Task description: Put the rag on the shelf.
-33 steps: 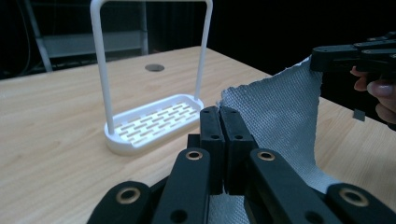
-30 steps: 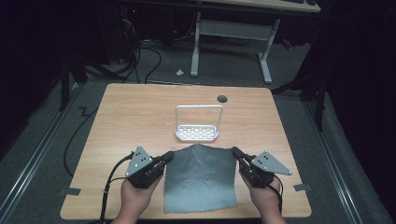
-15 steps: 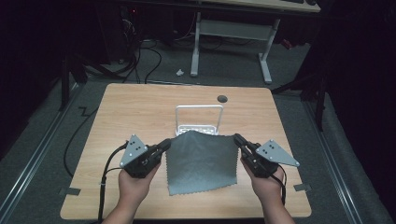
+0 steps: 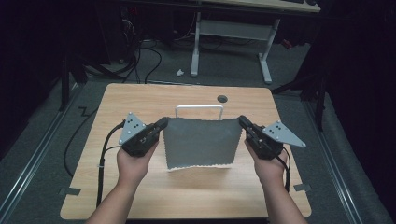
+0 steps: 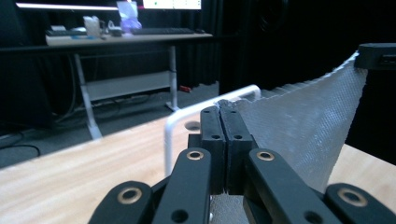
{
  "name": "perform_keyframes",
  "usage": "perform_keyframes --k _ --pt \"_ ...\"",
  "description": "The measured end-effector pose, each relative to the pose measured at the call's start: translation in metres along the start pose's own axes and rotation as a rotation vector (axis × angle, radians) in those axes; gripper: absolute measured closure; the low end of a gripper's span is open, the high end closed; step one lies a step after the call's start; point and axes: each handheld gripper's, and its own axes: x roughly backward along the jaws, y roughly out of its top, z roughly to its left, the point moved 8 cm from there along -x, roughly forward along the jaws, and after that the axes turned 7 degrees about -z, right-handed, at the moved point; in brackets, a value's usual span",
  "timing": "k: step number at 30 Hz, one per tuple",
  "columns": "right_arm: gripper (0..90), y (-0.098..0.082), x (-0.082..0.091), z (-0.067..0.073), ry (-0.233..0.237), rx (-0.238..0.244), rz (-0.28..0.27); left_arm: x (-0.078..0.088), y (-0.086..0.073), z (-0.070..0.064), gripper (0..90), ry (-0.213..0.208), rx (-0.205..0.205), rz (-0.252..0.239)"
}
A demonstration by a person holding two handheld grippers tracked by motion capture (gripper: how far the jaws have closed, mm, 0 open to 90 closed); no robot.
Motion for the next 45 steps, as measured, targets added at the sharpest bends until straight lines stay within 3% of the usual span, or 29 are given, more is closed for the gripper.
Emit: perform_keyframes --k 9,16,22,27,31,32,35,39,45 --pt "89.7 0.018 -0.024 -0.013 -0.025 0.048 -0.014 -0.022 0.024 0.019 89.3 0.054 -0.049 -0.018" --pt "89.7 0.026 -0.043 -0.023 -0.040 0.055 -0.016 -0.038 0.029 0.031 89.3 0.075 -0.064 -0.003" --pt "89.7 0.031 -0.058 -0.033 -0.056 0.051 -0.006 -0.057 0.035 0.041 89.2 0.083 -0.105 0.016" --pt "89.7 0.032 -0.078 -0.043 -0.062 0.064 0.020 -0.074 0.035 0.056 89.2 0.114 -0.082 0.036" --pt "89.6 0.029 -0.098 -0.050 -0.077 0.114 0.053 -0.089 0.028 0.067 89.2 0.140 -0.077 0.076" --pt "89.6 0.029 -0.102 -0.052 -0.081 0.126 0.059 -0.096 0.022 0.071 89.2 0.141 -0.046 0.094" --pt "89.6 0.026 -0.109 -0.056 -0.089 0.139 0.073 -0.102 0.015 0.075 89.2 0.132 -0.023 0.114" --pt "89.6 0.001 -0.124 -0.067 -0.089 0.149 0.144 -0.113 -0.004 0.078 89.2 0.108 -0.047 0.188" --pt "89.6 -0.025 -0.130 -0.072 -0.064 0.114 0.181 -0.114 -0.018 0.079 89.2 0.082 -0.039 0.214"
